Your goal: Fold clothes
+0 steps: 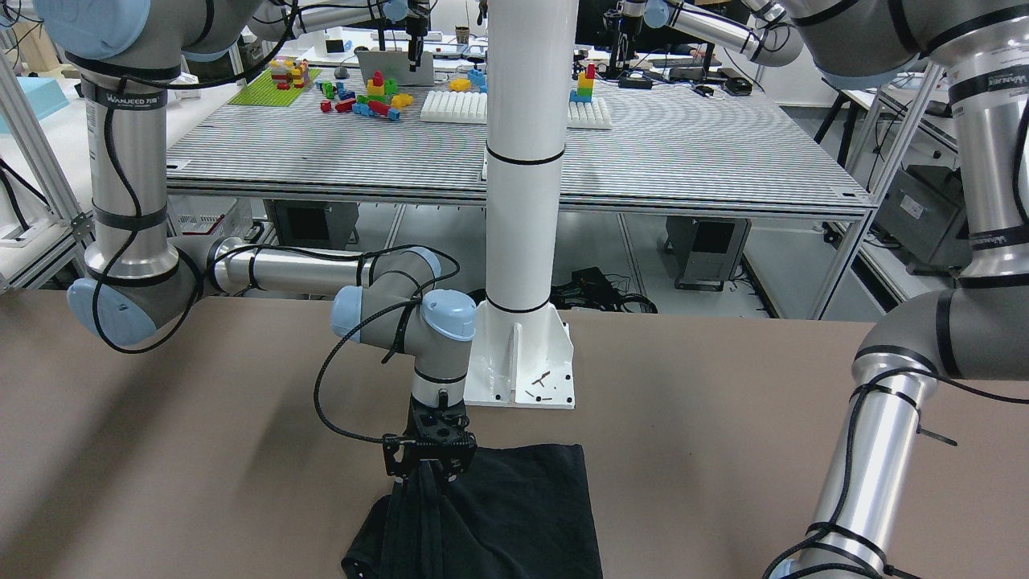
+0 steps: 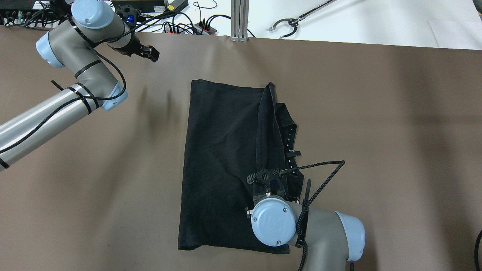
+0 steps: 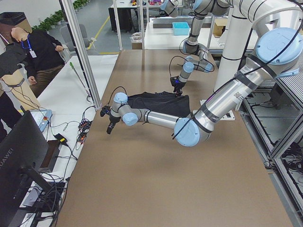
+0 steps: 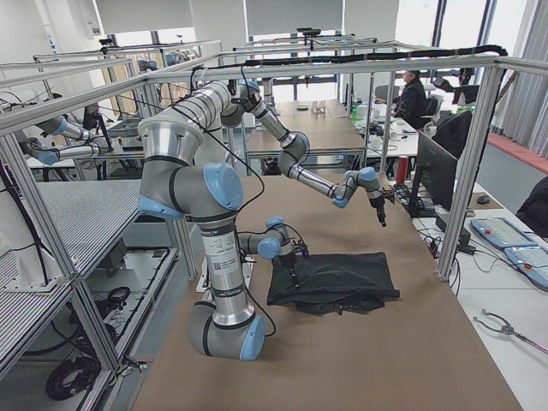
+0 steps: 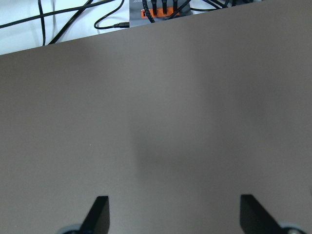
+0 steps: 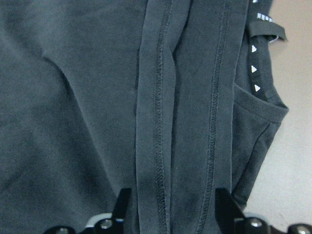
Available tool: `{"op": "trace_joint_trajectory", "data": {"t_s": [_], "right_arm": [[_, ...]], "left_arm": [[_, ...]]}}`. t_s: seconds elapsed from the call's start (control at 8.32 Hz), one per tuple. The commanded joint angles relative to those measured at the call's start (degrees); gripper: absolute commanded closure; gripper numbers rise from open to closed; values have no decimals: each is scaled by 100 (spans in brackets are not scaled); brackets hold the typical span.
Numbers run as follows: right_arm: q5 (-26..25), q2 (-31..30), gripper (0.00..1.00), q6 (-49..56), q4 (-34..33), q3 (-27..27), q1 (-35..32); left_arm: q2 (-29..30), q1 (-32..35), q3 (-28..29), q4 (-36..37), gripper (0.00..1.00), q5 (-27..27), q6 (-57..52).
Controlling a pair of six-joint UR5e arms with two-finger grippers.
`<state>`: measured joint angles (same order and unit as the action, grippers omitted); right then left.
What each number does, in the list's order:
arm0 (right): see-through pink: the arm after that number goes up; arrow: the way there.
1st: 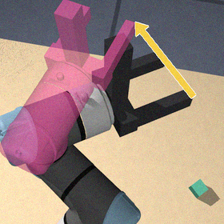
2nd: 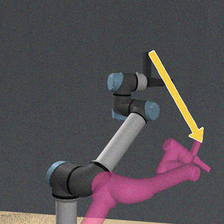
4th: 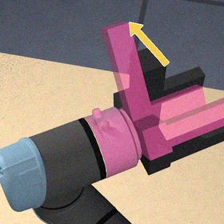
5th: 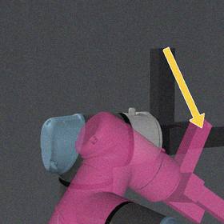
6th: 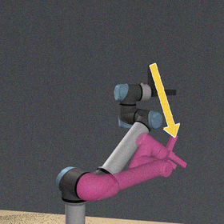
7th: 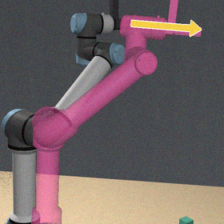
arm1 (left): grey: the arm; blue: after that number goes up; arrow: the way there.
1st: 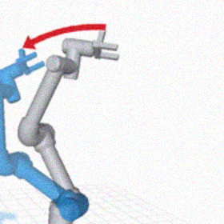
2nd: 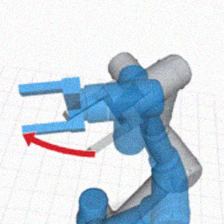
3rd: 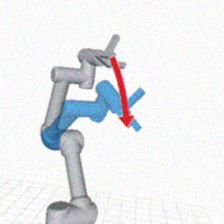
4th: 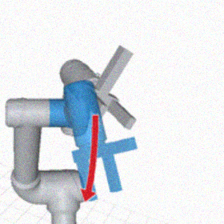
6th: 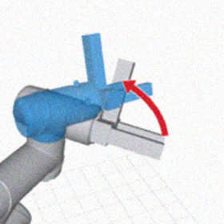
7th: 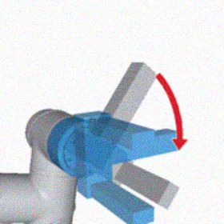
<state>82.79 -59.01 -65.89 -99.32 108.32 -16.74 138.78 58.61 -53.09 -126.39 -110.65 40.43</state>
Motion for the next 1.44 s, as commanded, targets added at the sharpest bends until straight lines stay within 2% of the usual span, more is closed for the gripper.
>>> {"op": "trace_joint_trajectory", "data": {"t_s": [0.0, 0.36, 0.6, 1.08, 1.32], "right_arm": [[0, 47, 34, 198, -9, -232, -4], [0, 74, 35, 190, 0, -250, 4], [0, 65, 44, 208, 0, -276, 4], [0, 82, 32, 155, 0, -294, 66], [-9, 83, 30, 120, 0, -311, 127]], "left_arm": [[0, 1, 0, 0, 6, 0, 0], [0, -8, 9, 9, 6, 0, -9], [0, -34, 9, 9, 6, 0, -9], [0, -34, 9, 9, 6, 0, -9], [0, -43, 9, 9, 6, 9, -9]]}}
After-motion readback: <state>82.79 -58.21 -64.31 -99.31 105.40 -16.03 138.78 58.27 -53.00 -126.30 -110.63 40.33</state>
